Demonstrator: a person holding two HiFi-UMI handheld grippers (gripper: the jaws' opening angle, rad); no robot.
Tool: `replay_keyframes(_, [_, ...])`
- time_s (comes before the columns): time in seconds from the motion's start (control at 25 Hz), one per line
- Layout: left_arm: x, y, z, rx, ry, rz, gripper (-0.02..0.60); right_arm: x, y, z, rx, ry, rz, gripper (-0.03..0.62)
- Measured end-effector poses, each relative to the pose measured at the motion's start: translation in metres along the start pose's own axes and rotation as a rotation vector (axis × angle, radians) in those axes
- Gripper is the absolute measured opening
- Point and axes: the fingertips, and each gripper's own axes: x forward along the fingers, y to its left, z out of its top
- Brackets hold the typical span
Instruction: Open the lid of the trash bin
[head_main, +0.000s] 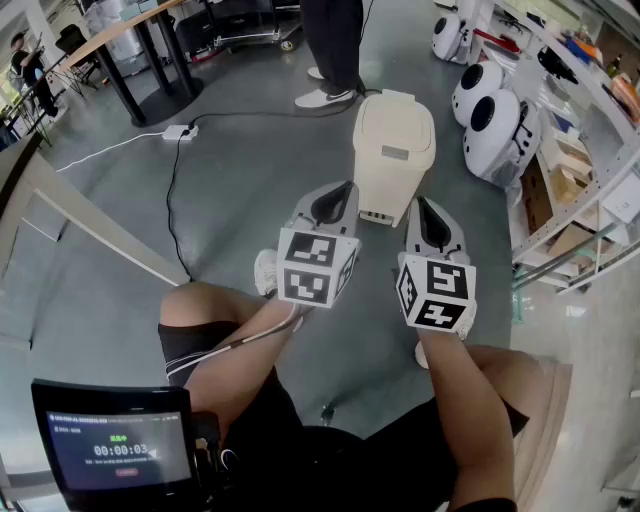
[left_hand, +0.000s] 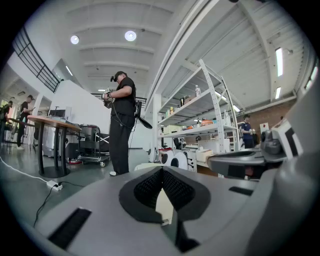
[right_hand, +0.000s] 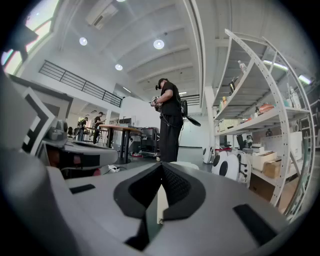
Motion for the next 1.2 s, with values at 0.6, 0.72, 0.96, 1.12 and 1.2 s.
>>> replay_keyframes(0.6, [0.103, 0.054, -0.018, -0.018, 0.068, 0.008, 0.0, 0.113, -0.032, -0.039, -0.014, 0.108, 0.053, 0.005])
replay_keyframes(0.72, [0.125, 0.071, -0.027, -0.062, 0.084, 0.018, 0.0, 0.137, -0.044, -0.055, 0.027, 0.147, 0.057, 0.003])
replay_keyframes(0.96, [0.161, 0.087, -0.05, -0.04, 0.141, 0.04, 0.0, 0.176, -0.059, -0.077, 0.065, 0.184, 0.056, 0.003])
replay_keyframes(1.12, [0.18, 0.093, -0.062, -0.048, 0.163, 0.04, 0.0, 0.191, -0.052, -0.098, 0.04, 0.219, 0.088, 0.005])
replay_keyframes(1.2, [0.19, 0.095, -0.071, -0.045, 0.186, 0.036, 0.0, 0.197, -0.05, -0.112, 0.05, 0.254, 0.105, 0.005])
